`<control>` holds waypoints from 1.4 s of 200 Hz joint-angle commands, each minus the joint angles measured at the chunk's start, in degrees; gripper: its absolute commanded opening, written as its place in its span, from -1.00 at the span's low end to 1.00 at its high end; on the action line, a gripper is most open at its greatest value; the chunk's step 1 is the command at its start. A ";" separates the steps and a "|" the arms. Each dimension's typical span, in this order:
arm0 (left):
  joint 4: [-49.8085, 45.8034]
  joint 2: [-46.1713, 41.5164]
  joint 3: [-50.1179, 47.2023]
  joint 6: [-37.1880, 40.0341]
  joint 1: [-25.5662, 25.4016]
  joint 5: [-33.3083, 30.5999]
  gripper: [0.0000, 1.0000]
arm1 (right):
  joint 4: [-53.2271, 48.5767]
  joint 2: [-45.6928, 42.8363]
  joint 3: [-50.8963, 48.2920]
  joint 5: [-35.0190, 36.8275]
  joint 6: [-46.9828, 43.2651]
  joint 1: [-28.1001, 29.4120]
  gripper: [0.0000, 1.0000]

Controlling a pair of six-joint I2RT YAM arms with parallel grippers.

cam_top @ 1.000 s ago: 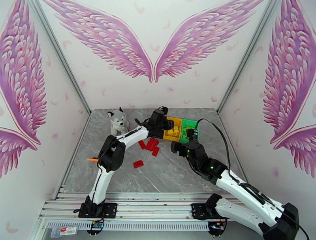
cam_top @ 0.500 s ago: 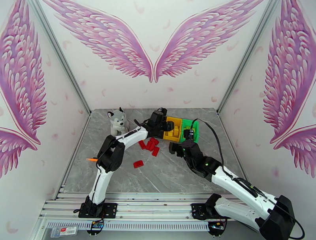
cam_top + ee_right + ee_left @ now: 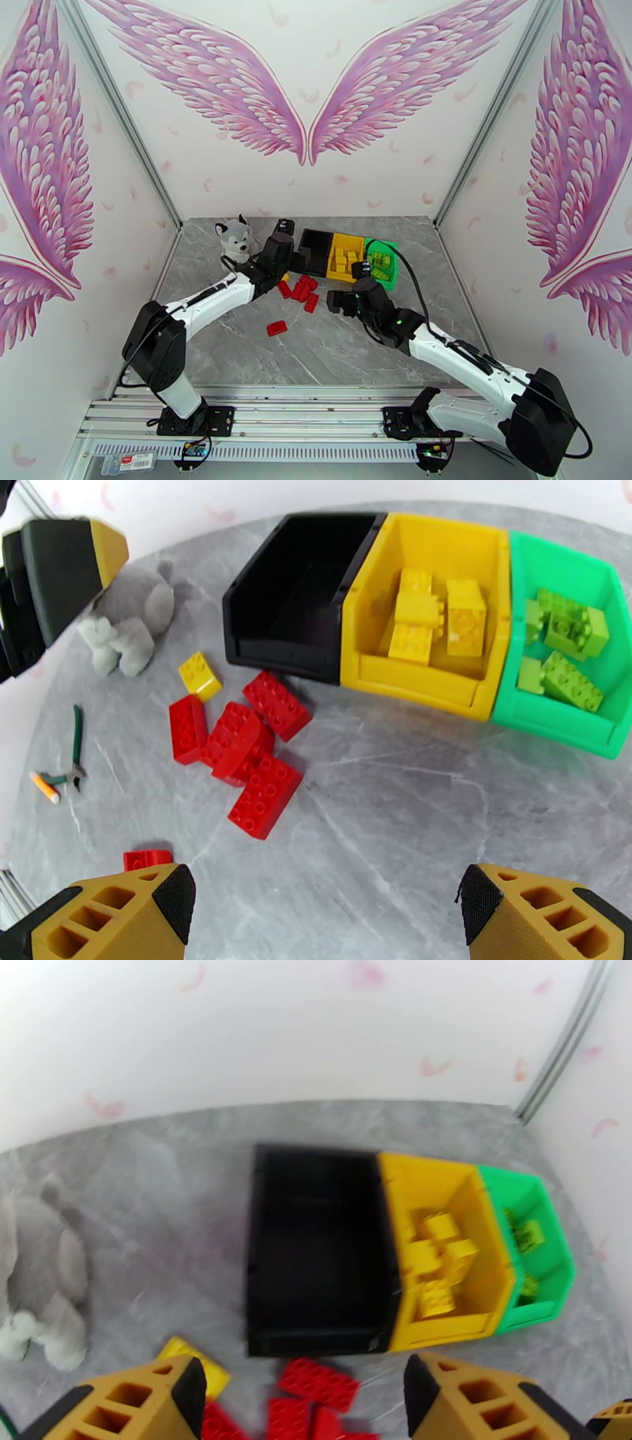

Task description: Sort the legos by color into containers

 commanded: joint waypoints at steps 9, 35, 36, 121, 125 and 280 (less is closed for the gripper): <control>-1.07 0.73 -5.55 -0.42 4.52 -0.05 0.43 | 2.23 1.60 1.39 -2.75 -0.09 0.65 0.89; -1.54 3.89 -5.22 -1.31 6.85 0.61 0.42 | 2.24 2.57 1.63 -2.57 -0.15 0.92 0.89; -1.58 4.03 -5.14 -1.32 6.94 0.66 0.42 | 2.24 2.58 1.60 -2.57 -0.14 0.92 0.89; -13.86 21.99 15.99 -1.53 8.70 0.11 0.47 | 1.97 1.92 1.45 -1.70 -0.26 1.01 0.90; -14.72 23.06 16.83 -1.43 8.79 -0.01 0.47 | 1.98 1.88 1.49 -1.67 -0.24 1.01 0.90; -22.62 26.05 16.60 2.71 9.85 1.41 0.40 | 2.10 1.53 1.02 -0.70 0.09 1.01 0.91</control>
